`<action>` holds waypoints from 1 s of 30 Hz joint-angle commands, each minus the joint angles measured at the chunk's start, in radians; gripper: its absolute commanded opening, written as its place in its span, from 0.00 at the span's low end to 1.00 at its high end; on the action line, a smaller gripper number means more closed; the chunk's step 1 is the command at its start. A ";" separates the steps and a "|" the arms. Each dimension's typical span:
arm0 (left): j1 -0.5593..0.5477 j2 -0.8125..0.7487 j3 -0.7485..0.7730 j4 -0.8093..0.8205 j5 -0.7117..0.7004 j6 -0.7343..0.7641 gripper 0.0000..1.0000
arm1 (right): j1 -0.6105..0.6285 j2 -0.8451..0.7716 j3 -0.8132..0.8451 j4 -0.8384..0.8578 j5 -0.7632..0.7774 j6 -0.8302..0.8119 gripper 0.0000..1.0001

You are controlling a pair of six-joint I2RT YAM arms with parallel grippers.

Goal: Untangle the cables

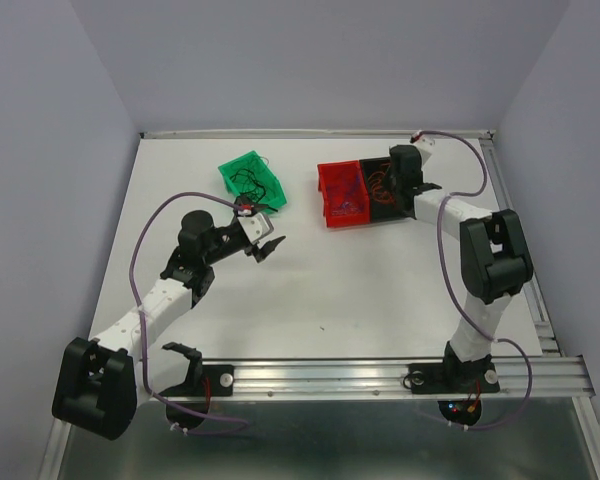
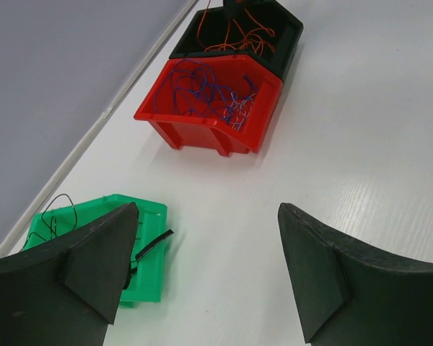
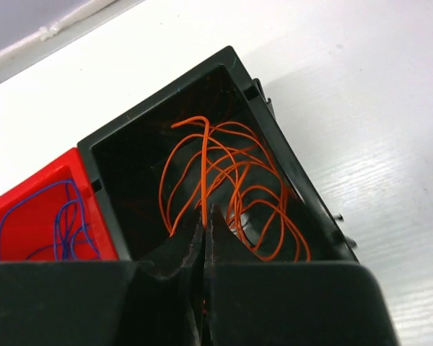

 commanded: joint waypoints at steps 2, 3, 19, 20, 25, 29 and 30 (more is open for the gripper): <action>-0.006 -0.018 -0.005 0.024 0.018 0.009 0.89 | -0.003 0.139 0.140 -0.025 0.002 -0.023 0.00; -0.006 -0.018 -0.005 0.023 0.020 0.009 0.89 | -0.003 0.187 0.155 -0.037 0.005 -0.020 0.01; -0.006 -0.006 0.000 0.021 0.018 0.015 0.89 | -0.003 0.192 0.243 -0.062 -0.012 -0.039 0.41; -0.008 -0.006 0.000 0.021 0.017 0.014 0.89 | -0.003 0.175 0.244 -0.066 -0.012 -0.042 0.42; -0.006 -0.001 0.003 0.019 0.011 0.014 0.89 | 0.000 0.086 0.262 -0.143 0.000 -0.065 0.59; -0.008 -0.001 0.004 0.019 0.003 0.009 0.89 | 0.000 0.035 0.261 -0.184 0.002 -0.076 0.81; -0.008 -0.001 0.006 0.018 0.000 0.006 0.89 | 0.000 0.014 0.253 -0.195 0.003 -0.076 0.83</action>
